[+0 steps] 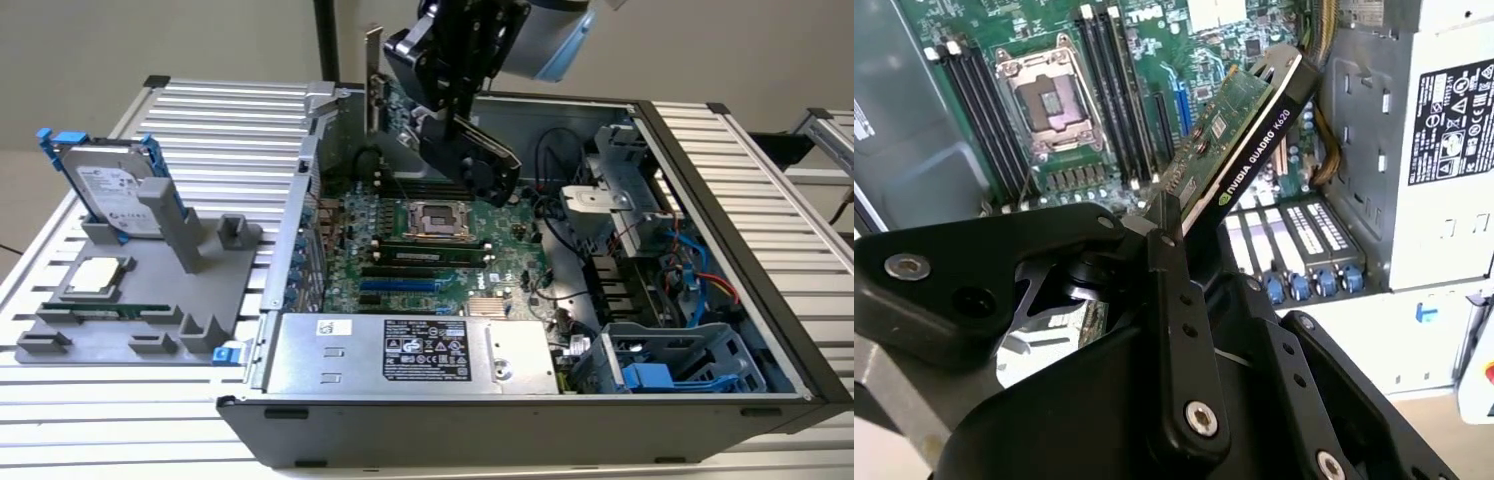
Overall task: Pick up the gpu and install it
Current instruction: 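Insert the gpu into the slot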
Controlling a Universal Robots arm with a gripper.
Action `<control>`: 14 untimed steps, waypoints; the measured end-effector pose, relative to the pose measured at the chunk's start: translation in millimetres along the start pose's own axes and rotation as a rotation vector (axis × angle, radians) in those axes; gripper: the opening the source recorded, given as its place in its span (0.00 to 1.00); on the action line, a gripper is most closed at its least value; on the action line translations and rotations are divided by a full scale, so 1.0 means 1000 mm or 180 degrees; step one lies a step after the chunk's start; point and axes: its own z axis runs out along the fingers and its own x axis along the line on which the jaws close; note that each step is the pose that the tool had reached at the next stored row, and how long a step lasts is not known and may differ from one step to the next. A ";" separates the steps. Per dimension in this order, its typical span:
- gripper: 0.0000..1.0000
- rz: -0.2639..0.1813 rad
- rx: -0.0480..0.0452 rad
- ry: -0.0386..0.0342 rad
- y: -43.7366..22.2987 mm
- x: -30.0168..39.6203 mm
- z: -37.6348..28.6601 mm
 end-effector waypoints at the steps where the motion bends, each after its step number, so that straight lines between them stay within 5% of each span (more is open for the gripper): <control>1: 0.00 -0.0033 -0.0001 0.0002 0.0000 0.0000 0.0000; 14: 0.00 -0.0398 -0.0008 0.0019 0.0000 0.0000 0.0000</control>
